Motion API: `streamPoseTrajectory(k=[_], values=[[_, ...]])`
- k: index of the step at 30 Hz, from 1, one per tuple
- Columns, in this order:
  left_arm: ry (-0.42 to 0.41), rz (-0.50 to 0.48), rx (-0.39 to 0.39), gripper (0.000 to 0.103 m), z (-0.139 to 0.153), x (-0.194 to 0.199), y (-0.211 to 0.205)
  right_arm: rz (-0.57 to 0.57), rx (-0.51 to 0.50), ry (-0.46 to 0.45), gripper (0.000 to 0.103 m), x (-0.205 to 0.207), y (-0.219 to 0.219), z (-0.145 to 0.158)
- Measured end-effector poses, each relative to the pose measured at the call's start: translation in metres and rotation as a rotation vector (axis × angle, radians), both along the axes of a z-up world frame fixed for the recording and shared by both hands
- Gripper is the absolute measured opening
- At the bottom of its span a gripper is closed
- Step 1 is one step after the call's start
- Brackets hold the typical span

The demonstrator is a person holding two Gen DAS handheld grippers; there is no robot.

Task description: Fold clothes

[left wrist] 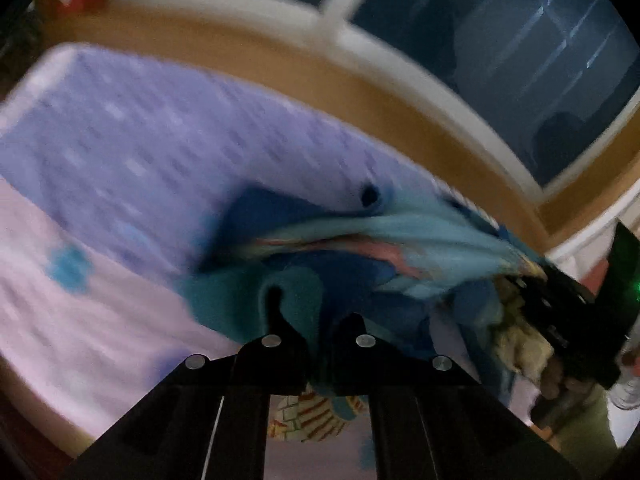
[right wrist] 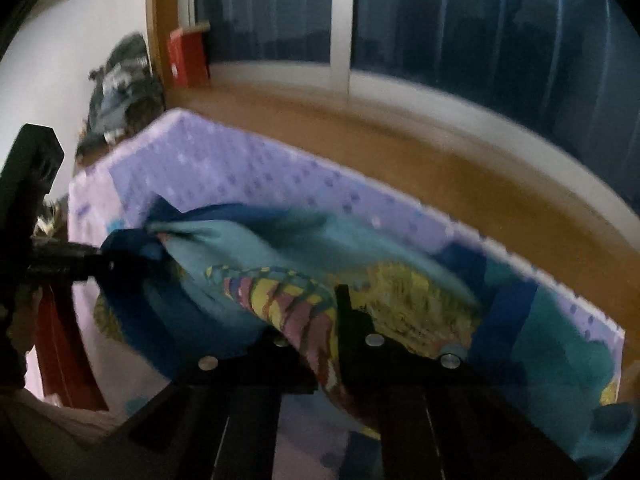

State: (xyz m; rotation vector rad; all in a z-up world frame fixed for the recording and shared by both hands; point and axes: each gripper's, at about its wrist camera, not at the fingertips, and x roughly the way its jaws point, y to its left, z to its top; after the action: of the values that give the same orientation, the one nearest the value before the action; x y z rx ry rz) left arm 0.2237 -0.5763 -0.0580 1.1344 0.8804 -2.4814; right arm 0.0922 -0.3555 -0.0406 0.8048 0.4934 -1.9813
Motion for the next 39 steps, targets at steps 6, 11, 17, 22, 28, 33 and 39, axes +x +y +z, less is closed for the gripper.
streamPoseTrajectory(k=[6,11,17,22,28,33,39], values=[[0.030,0.129,-0.114,0.006,0.040,0.057,-0.091,0.013,-0.084,-0.007,0.005,0.030,-0.039,0.028],[0.019,0.176,-0.179,0.006,0.055,0.080,-0.177,-0.025,-0.126,-0.029,0.005,0.050,-0.089,0.031],[0.022,0.122,-0.194,0.006,0.047,0.072,-0.264,-0.214,-0.171,-0.095,0.005,0.046,-0.125,0.017],[-0.044,-0.028,-0.133,0.006,0.016,0.047,-0.299,-0.376,-0.140,-0.147,0.009,0.033,-0.131,-0.006],[-0.089,-0.102,-0.089,0.009,-0.010,0.047,-0.299,-0.480,-0.030,-0.134,0.028,0.051,-0.137,-0.017],[-0.094,-0.070,-0.049,0.010,-0.021,0.068,-0.306,-0.384,0.078,0.013,0.055,0.085,-0.148,-0.001],[-0.127,-0.014,-0.063,0.010,-0.020,0.100,-0.314,-0.251,0.079,0.093,0.059,0.122,-0.154,0.024]])
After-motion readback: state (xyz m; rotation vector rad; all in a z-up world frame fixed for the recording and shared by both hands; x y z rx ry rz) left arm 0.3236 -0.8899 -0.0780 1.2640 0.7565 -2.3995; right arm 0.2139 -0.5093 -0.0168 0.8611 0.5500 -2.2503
